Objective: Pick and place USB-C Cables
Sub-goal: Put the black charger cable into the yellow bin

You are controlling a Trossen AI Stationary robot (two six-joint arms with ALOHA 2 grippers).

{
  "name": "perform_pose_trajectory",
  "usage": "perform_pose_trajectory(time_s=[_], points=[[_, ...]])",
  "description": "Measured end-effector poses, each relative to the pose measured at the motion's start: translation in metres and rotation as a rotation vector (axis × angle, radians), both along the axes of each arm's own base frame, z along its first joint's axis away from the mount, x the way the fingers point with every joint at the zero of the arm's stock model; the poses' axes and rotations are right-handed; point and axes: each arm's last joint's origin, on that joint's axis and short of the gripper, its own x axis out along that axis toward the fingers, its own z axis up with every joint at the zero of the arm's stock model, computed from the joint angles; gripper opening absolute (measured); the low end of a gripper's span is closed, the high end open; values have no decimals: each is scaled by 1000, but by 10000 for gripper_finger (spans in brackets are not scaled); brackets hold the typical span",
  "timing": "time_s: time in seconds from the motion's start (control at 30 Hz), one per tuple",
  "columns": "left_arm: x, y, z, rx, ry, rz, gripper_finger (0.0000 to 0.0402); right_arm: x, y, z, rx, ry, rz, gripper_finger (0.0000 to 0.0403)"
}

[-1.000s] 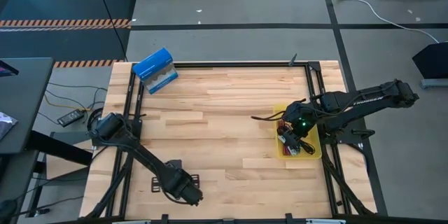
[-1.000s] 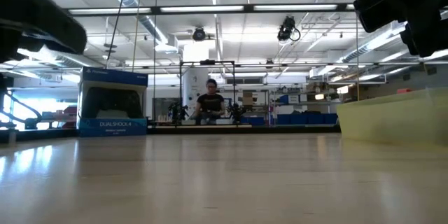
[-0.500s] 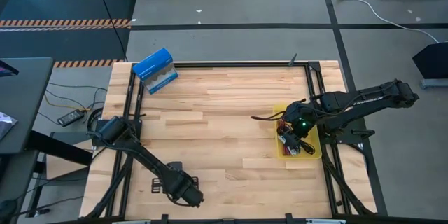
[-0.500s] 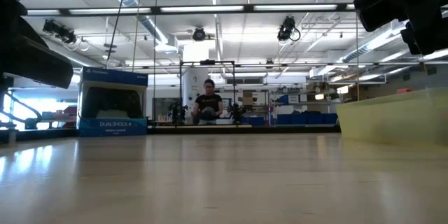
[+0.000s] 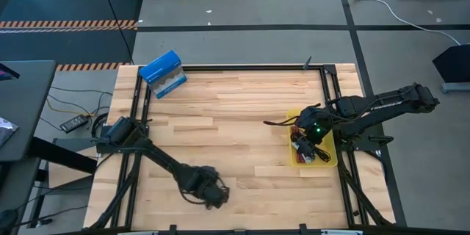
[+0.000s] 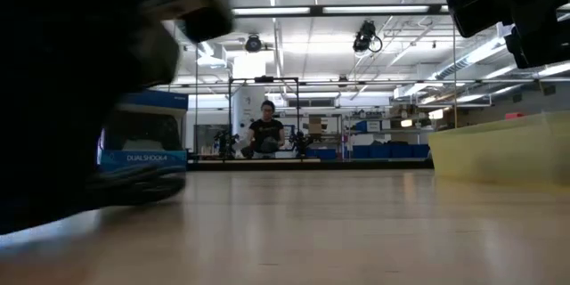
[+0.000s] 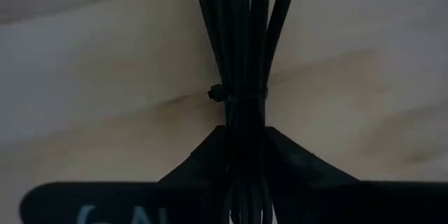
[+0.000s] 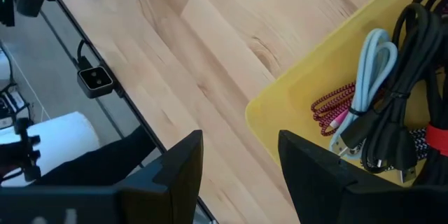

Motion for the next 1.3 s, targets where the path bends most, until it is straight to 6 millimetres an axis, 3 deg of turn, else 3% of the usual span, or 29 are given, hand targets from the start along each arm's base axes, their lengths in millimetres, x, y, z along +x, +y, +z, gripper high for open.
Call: perform_pose_trajectory(time_s=[0.13,0.23,0.4,0.53,0.77,0.93,1.1,1.3], points=[[19,13,7,-3,-124,-16,77,0,0,0,4,0,4,193],[36,24,27,47,-230,-56,77,0,0,0,4,-1,6,193],[69,52,77,196,-422,-147,77,0,0,0,-6,-15,26,193],[94,79,131,334,-588,-209,77,1,0,1,-16,-31,44,193],[112,129,191,575,-698,-382,77,7,2,8,-8,-171,100,193],[115,151,207,632,-732,-565,76,14,3,37,-26,-544,165,192],[115,158,208,659,-736,-677,75,10,-6,74,-205,-945,96,182],[116,160,208,687,-733,-718,78,-7,-21,83,-391,-990,-74,174]])
